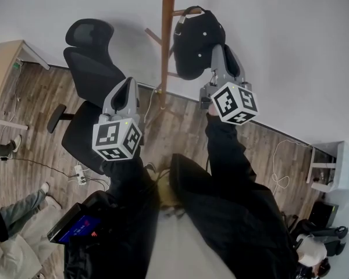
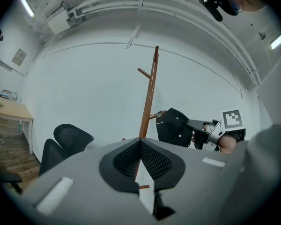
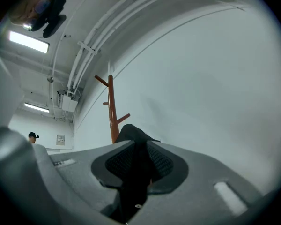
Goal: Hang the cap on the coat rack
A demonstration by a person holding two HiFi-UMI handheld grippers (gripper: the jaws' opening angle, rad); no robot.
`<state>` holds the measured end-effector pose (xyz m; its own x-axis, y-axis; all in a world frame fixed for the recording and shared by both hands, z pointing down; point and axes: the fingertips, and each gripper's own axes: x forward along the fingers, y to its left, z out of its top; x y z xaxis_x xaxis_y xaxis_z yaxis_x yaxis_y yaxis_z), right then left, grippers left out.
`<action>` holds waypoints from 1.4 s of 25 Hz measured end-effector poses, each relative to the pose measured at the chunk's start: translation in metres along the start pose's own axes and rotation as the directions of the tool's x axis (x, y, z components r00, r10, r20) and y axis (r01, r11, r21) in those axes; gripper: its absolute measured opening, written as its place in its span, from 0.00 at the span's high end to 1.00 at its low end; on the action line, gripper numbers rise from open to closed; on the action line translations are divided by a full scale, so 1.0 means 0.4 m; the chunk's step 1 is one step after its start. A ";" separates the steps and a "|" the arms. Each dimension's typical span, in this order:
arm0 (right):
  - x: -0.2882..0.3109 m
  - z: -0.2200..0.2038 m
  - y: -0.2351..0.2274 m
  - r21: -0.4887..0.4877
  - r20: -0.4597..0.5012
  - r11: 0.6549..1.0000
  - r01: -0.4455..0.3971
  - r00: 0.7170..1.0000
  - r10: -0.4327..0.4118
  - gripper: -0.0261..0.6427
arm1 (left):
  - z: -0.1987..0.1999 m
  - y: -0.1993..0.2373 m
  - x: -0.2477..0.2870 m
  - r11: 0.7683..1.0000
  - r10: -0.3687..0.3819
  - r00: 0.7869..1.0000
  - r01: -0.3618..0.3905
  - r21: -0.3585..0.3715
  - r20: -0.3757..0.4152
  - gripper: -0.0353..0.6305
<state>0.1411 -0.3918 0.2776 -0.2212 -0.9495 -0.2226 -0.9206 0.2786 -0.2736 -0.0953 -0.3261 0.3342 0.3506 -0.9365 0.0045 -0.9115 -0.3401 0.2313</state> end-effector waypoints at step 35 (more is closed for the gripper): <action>-0.127 -0.159 0.152 -0.067 -0.180 0.990 -0.124 0.978 0.110 0.87 | -0.020 -0.069 0.007 0.996 -0.084 0.996 0.084 -0.001 -0.024 0.94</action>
<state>0.0759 -0.3360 0.3317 -0.3754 -0.9234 -0.0794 -0.9057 0.3837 -0.1803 -0.0674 -0.3186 0.3357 0.4314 -0.9021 0.0082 -0.8784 -0.4179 0.2319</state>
